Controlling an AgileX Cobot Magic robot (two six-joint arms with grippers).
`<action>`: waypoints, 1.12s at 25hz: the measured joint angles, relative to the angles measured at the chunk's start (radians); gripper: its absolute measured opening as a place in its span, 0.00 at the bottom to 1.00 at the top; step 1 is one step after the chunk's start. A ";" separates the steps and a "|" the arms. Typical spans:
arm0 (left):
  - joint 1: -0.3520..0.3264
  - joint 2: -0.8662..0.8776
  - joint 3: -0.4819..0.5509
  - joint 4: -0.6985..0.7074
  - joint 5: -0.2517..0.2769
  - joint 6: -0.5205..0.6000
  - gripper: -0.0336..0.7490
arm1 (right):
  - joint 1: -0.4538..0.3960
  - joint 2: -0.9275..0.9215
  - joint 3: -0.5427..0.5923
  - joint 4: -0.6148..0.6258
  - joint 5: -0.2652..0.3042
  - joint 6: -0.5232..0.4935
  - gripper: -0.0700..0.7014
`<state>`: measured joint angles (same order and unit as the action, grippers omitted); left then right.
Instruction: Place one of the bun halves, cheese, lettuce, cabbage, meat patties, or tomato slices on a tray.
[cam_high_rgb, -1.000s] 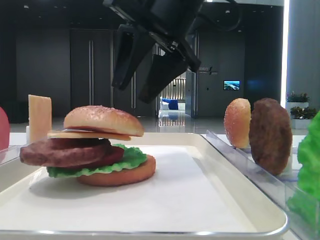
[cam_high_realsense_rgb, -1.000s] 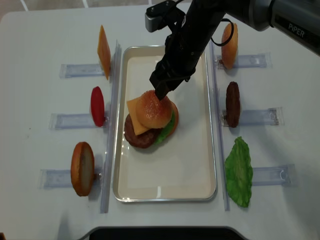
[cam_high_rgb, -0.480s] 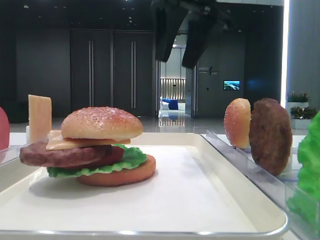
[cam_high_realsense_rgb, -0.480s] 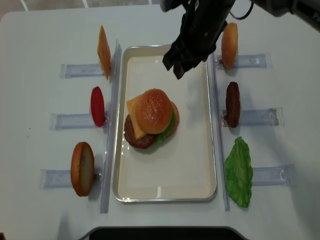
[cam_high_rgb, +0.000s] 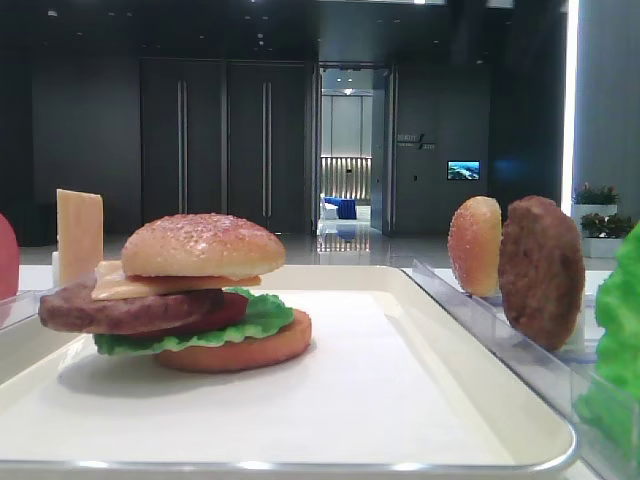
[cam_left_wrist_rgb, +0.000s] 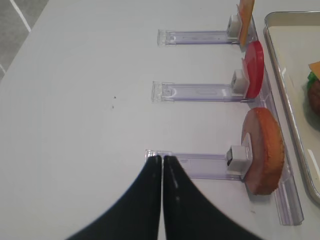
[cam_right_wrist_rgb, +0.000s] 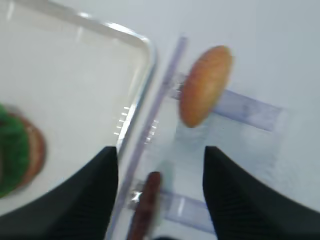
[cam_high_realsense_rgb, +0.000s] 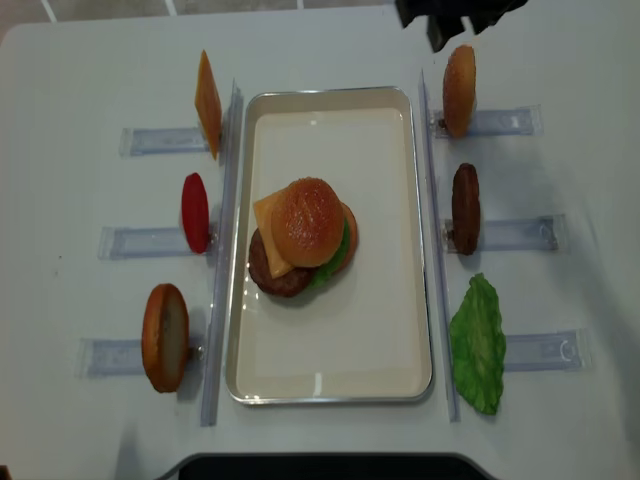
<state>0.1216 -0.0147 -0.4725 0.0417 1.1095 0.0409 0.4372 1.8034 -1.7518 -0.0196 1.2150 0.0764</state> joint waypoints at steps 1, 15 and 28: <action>0.000 0.000 0.000 0.000 0.000 0.000 0.04 | -0.051 0.001 0.000 -0.010 0.000 0.004 0.57; 0.000 0.000 0.000 0.000 0.000 0.000 0.04 | -0.457 -0.205 0.260 -0.070 0.000 -0.012 0.57; 0.000 0.000 0.000 0.000 0.000 0.000 0.04 | -0.457 -0.946 0.977 -0.066 0.011 0.014 0.57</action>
<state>0.1216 -0.0147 -0.4725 0.0417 1.1095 0.0409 -0.0193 0.8571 -0.7747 -0.0861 1.2256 0.0899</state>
